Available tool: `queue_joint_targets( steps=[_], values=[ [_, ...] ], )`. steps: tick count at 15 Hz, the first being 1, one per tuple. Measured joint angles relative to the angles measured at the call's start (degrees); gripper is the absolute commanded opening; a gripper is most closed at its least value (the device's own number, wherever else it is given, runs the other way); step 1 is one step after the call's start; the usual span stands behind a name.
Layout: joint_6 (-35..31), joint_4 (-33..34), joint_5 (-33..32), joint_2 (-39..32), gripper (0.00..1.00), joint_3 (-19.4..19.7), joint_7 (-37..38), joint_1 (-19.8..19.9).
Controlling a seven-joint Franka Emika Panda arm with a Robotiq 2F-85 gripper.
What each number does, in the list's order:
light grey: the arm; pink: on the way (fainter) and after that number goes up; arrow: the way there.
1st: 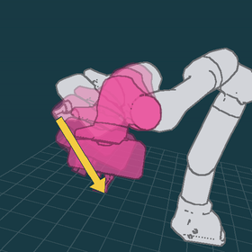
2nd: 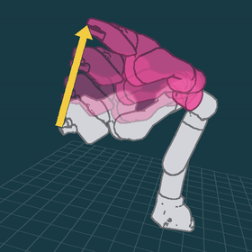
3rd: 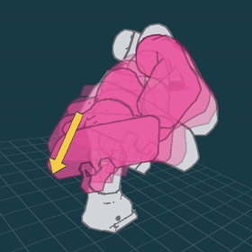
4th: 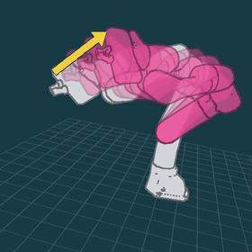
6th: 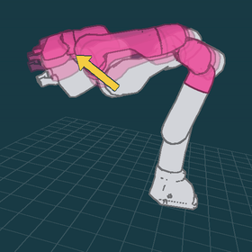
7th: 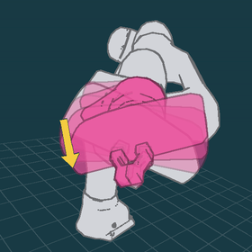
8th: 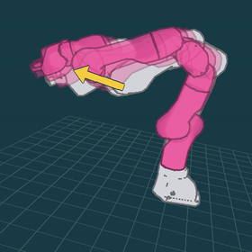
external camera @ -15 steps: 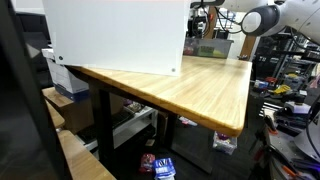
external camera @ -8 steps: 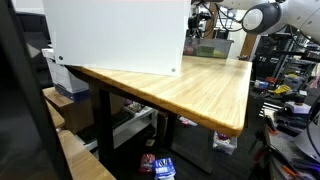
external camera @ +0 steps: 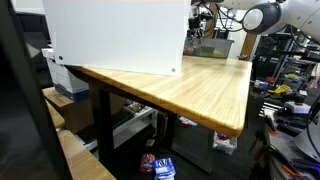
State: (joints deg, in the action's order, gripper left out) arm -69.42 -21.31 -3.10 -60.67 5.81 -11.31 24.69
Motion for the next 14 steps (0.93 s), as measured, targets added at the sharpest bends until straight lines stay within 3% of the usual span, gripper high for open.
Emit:
queue_joint_targets(
  steps=[14],
  values=[
    [2.73, 0.06, -0.01, -0.20, 1.00, 0.17, -0.12, 2.64]
  ],
)
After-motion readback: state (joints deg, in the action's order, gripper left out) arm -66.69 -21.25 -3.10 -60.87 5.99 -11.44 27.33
